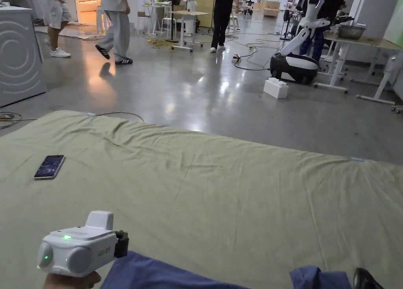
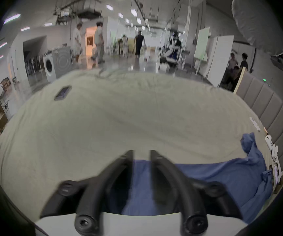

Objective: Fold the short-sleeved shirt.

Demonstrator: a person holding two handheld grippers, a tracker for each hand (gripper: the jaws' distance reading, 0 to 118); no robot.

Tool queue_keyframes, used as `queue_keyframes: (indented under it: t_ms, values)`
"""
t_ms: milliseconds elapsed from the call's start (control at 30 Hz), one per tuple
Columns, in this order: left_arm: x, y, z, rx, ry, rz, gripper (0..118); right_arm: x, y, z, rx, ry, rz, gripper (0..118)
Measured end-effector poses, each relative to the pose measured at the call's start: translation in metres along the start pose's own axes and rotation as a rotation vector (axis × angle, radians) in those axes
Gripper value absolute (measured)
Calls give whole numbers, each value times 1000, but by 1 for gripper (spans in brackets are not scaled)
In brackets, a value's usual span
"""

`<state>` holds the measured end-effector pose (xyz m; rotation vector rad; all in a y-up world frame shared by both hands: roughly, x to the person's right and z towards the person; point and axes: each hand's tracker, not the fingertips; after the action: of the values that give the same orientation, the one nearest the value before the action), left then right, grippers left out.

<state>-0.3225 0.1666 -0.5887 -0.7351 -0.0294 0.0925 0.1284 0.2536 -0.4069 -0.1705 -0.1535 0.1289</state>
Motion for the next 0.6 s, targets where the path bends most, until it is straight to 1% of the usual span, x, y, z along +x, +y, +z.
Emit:
queue_keyframes:
  t_ms: [33, 67, 100, 133, 200, 233, 267, 300, 333, 367, 400, 433, 467, 533, 600]
  values:
    - [-2, 1, -13, -39, -3, -1, 45, 1, -3, -3, -6, 0, 8, 0]
    - [-3, 0, -27, -105, -16, -7, 69, 2, -6, -5, -19, -3, 15, 0]
    - [-5, -2, -39, -145, -34, -3, 83, 4, -10, -8, -33, -8, 18, 0]
    - [-6, -5, -50, -177, -30, -5, 88, 6, -14, -11, -48, -8, 17, 0]
    - [-8, -9, -64, -208, -21, -11, 88, 12, -21, -14, -78, -19, 16, 0]
    - [-7, -12, -70, -232, 4, -15, 87, 15, -25, -16, -93, -23, 19, 0]
    - [-6, -14, -75, -264, 40, -31, 83, 17, -29, -18, -113, -29, 17, 0]
    - [-5, -15, -79, -283, 68, -52, 76, 20, -33, -19, -122, -35, 19, 0]
    - [-4, -17, -80, -277, 79, -74, 72, 23, -36, -19, -134, -41, 18, 0]
    - [-2, -18, -75, -241, 55, -78, 67, 25, -39, -20, -146, -46, 17, 0]
    - [1, -17, -72, -196, 81, -102, 53, 28, -42, -21, -157, -49, 15, 0]
    - [5, -17, -72, -180, 74, -115, 28, 30, -45, -22, -170, -51, 16, 0]
    - [9, -19, -72, -176, 50, -140, 14, 32, -48, -24, -180, -54, 15, 0]
    - [14, -23, -79, -202, 33, -154, 7, 36, -53, -29, -214, -54, 11, 0]
    - [17, -21, -82, -210, 43, -169, 5, 41, -57, -37, -241, -39, -8, 0]
